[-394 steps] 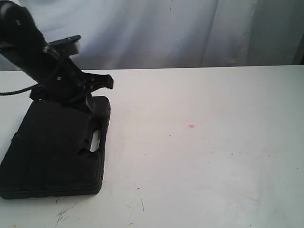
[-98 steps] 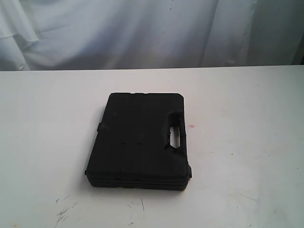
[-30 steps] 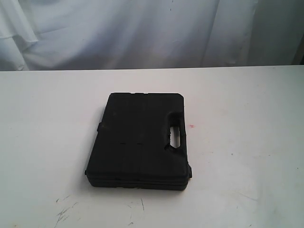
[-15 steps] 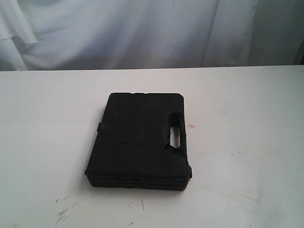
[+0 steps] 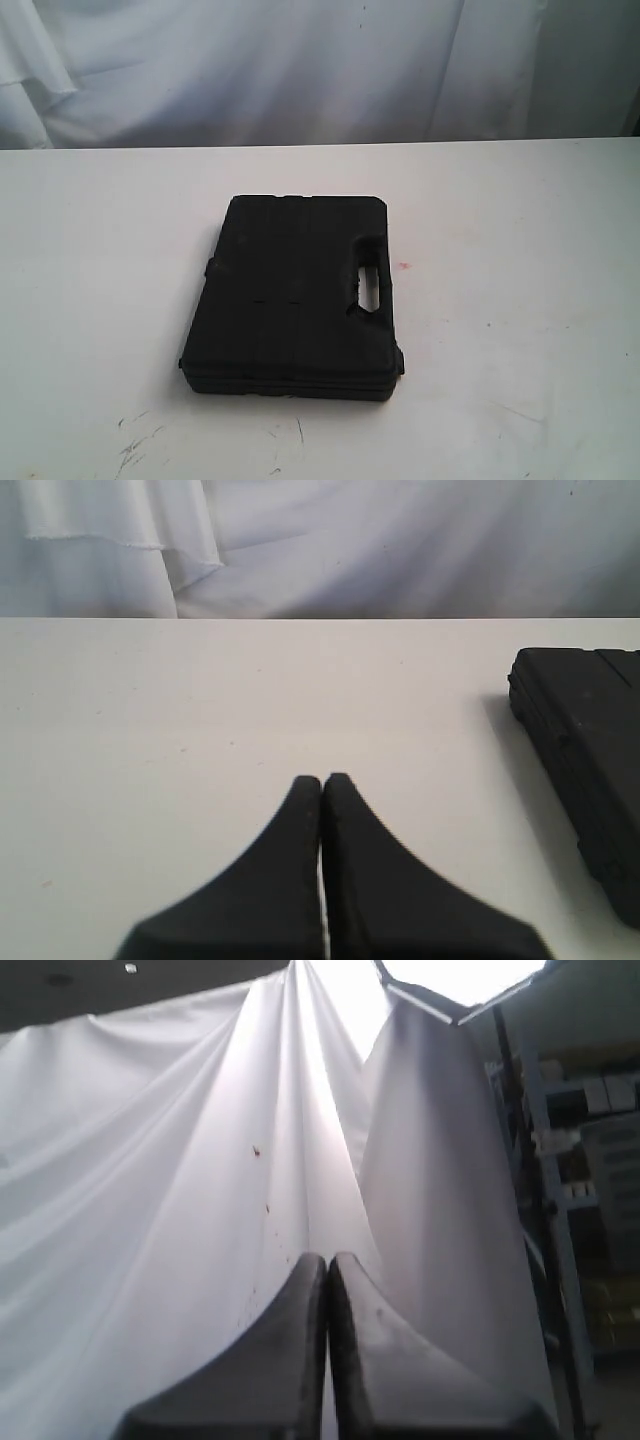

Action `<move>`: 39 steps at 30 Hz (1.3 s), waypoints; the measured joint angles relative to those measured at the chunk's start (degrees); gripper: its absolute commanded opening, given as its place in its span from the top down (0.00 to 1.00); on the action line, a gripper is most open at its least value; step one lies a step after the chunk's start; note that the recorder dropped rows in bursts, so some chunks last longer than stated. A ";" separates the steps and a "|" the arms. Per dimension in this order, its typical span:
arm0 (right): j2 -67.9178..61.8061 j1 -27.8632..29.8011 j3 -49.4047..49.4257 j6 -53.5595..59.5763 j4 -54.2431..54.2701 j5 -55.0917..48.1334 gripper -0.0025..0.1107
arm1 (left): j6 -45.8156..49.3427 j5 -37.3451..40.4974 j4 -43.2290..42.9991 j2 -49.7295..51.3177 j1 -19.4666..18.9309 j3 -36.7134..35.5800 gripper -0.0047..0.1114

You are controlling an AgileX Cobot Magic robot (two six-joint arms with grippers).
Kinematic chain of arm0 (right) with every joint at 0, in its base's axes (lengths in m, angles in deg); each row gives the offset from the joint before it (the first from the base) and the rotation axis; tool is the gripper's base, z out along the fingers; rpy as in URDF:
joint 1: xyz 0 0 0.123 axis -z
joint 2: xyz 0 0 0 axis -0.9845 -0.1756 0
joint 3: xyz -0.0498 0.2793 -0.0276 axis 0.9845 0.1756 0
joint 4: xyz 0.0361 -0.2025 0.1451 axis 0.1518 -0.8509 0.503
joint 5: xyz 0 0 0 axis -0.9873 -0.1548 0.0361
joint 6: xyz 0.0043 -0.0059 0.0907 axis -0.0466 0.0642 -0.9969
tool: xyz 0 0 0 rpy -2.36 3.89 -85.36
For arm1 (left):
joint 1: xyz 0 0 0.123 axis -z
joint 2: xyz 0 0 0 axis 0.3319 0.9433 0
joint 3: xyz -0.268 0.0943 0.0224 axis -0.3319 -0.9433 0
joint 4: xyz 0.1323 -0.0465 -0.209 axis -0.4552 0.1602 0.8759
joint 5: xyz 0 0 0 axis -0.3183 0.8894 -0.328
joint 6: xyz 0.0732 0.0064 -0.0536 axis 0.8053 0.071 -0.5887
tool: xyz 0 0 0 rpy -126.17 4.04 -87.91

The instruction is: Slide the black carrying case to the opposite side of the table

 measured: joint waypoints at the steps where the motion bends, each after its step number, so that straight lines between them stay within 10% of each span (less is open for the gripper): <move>1: -2.36 -0.22 -1.66 0.00 0.00 -2.21 0.98 | 0.00 0.00 0.00 0.00 0.00 0.00 0.96; 18: -31.10 -12.67 -10.60 1.84 3.96 -47.07 0.98 | 0.00 0.00 0.00 0.00 0.00 0.00 0.96; 39: -52.70 -15.22 -28.78 2.78 10.31 -46.39 0.98 | 0.00 0.00 0.00 0.00 0.00 0.00 0.96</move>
